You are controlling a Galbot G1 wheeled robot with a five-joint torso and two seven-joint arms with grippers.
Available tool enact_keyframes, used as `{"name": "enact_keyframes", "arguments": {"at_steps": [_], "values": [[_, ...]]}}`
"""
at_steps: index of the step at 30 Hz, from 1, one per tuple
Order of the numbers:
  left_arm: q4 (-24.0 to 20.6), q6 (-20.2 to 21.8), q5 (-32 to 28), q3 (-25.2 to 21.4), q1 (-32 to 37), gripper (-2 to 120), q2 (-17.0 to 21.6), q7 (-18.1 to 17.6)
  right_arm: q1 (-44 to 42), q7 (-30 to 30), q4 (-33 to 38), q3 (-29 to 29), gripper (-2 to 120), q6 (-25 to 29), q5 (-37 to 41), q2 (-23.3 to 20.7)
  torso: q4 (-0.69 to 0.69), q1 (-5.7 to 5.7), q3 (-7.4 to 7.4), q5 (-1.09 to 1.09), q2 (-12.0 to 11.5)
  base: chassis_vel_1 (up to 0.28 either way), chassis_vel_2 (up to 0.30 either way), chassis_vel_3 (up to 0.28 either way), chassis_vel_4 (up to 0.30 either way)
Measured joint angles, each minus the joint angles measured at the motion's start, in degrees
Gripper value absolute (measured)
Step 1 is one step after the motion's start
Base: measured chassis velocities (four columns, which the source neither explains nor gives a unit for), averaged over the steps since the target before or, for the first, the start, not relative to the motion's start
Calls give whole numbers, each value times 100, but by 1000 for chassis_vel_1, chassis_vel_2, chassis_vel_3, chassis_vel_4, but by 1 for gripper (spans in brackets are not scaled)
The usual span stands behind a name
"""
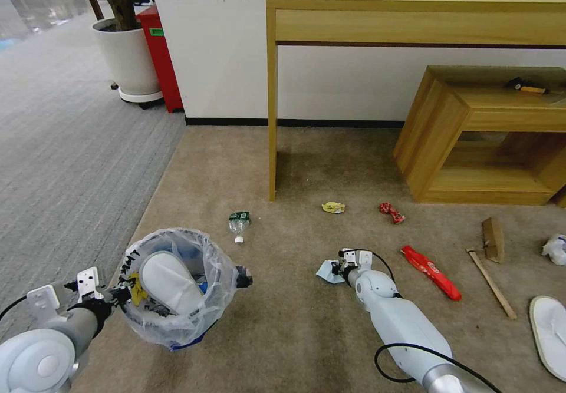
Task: Pick up the trash bin and place the garbage on the floor into it.
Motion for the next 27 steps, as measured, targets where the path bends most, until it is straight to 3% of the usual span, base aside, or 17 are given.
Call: {"name": "enact_keyframes", "arguments": {"at_steps": [4, 5, 7, 9, 11, 13, 14, 17, 21, 27], "values": [[-43, 0, -1, 0, 8, 0, 0, 1, -189, -11, 515, 49, 0, 51, -12, -109, -1, 0, 0, -1, 0, 0, 0, 0, 0], [-77, 0, -3, -2, 22, 0, 8, 1, -329, 24, 1064, 89, 0, -3, 94, -220, -1, 0, 0, -1, 0, 0, 0, 0, 0], [-89, 0, -5, -5, 29, 0, 11, 0, -368, 44, 1248, 103, 0, -24, 139, -253, -1, 0, 0, -1, 0, 0, 0, 0, 0], [-141, 0, -15, -18, 63, 0, 17, -4, -509, 156, 2192, 156, 0, -213, 425, -457, 0, 0, 0, 0, 0, 0, 0, 0, 0], [-149, 0, -15, -19, 67, 0, 17, -4, -520, 165, 2317, 157, 0, -243, 470, -492, 0, 0, 0, -1, 0, 0, 0, 0, 0], [-176, 0, -18, -19, 87, 0, 16, -8, -528, 220, 3112, 122, 0, -488, 867, -770, -2, 0, 0, -1, 0, 0, 0, 0, 0], [-176, 0, -18, -19, 87, 0, 16, -8, -528, 220, 3112, 122, 0, -488, 867, -770, -2, 0, 0, -1, 0, 0, 0, 0, 0], [-197, 0, -15, 11, 87, 0, 15, -16, -216, 248, 3993, -95, 0, -759, 1407, -1055, -1, 0, 0, -3, 0, 0, 0, 0, 0], [-203, 0, -7, 34, 82, 0, 25, -23, 331, 297, 4540, -523, 0, -937, 1847, -1121, 1, 0, 0, -2, 0, 0, 0, 0, 0], [-204, 0, 2, 61, 83, 0, 43, -27, 1041, 216, 4863, -1301, 0, -1134, 2388, -952, 0, 0, 0, -3, 0, 0, 0, 0, 0]]}}
